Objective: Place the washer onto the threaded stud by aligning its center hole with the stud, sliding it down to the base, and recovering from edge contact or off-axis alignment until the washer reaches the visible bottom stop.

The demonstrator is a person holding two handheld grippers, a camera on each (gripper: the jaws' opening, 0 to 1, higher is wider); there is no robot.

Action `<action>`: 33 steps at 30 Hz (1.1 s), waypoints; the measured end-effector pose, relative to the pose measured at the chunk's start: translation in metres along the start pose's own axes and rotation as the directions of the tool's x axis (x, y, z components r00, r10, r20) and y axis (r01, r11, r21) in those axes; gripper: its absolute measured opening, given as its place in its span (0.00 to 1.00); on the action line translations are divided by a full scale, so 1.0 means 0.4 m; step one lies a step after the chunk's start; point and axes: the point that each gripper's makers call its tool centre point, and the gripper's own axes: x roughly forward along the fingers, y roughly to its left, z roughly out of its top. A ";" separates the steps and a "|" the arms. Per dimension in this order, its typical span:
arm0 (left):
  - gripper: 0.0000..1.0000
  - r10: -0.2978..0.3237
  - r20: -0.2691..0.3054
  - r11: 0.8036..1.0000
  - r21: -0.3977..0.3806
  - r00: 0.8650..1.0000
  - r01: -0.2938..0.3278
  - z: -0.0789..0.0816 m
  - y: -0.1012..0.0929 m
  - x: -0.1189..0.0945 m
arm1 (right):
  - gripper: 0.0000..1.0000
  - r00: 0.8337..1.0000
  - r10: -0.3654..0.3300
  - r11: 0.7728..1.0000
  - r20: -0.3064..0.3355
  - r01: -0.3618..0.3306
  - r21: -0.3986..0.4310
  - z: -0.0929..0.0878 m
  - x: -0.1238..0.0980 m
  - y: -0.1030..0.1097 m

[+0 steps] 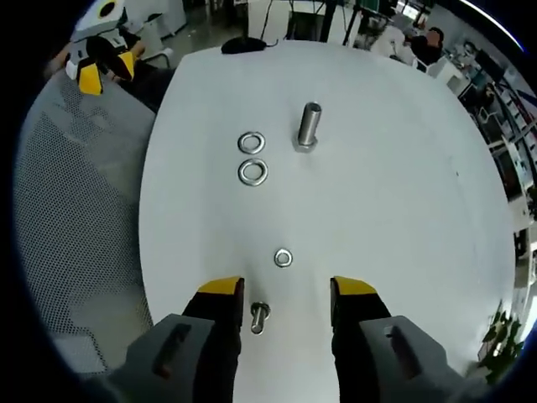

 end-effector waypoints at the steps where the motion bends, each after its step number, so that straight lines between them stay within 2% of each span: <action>1: 0.23 0.001 0.000 1.000 -0.001 1.000 -0.001 0.000 0.001 0.000 | 0.43 1.000 0.003 1.000 -0.005 -0.003 -0.005 0.002 0.004 -0.001; 6: 0.23 0.002 -0.003 1.000 -0.001 1.000 -0.003 -0.001 0.002 0.000 | 0.42 0.999 0.025 0.999 -0.022 -0.026 -0.032 0.011 0.032 0.001; 11: 0.23 0.004 -0.004 1.000 -0.002 1.000 -0.004 -0.001 0.002 0.000 | 0.38 0.996 0.056 0.994 -0.068 -0.062 -0.090 0.003 0.059 0.018; 23: 0.23 0.006 -0.001 1.000 -0.007 1.000 -0.006 0.001 0.004 0.000 | 0.31 0.991 0.088 0.993 -0.097 -0.095 -0.063 -0.010 0.108 0.007; 33: 0.23 0.005 -0.002 1.000 -0.008 1.000 -0.005 0.001 0.004 0.001 | 0.27 0.989 0.108 0.992 -0.104 -0.114 -0.055 -0.016 0.122 0.013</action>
